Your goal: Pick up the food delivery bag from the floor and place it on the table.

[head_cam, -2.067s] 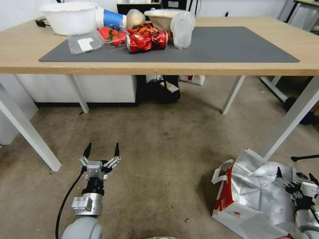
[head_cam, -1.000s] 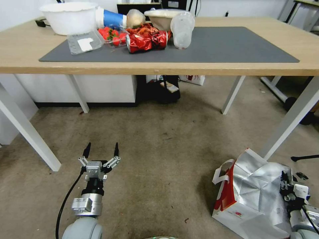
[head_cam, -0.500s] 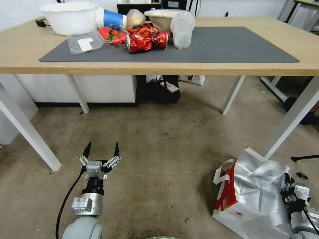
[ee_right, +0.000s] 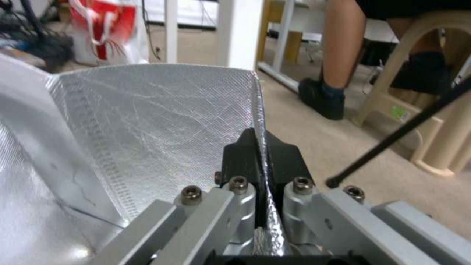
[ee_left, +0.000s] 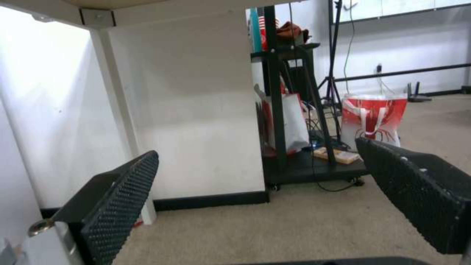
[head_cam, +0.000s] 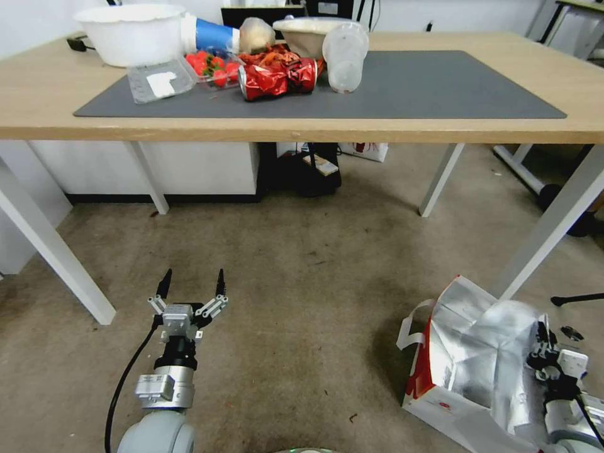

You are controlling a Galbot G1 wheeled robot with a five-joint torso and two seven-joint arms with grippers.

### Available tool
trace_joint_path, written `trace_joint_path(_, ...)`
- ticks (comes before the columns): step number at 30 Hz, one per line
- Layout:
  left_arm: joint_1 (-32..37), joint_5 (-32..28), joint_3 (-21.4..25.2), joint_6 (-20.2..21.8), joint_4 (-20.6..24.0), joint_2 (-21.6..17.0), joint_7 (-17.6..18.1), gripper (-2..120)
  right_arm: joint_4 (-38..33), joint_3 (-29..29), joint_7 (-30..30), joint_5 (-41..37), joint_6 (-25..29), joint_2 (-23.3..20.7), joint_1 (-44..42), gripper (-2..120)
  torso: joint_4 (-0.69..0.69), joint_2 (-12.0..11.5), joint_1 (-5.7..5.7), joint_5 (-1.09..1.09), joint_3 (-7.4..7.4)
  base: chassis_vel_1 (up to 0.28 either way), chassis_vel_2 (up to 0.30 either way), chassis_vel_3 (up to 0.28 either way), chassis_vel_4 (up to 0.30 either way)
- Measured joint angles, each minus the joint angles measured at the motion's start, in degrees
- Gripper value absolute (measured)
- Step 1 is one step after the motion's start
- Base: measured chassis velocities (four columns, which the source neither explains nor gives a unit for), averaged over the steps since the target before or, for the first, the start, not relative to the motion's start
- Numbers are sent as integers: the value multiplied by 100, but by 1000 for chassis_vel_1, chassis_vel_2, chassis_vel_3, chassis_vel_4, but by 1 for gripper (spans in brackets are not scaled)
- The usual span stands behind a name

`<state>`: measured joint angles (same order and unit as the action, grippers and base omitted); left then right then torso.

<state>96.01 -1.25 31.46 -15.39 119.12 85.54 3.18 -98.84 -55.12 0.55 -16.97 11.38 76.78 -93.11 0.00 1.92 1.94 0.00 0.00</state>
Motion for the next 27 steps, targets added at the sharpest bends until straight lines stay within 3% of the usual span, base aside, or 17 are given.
trace_joint_path(11, 12, 4, 32, -12, 32, 26, 24, 100, -883, 173, -62, -186, -98, 43, -240, 0, 0, 0, 0, 0, 0, 0, 0, 0, 0)
trace_joint_path(27, 15, 29, 42, -2, 106, 21, 43, 100, -2069, 803, -69, -266, -243, -311, -639, 0, 0, 0, 0, 0, 0, 0, 0, 0, 0)
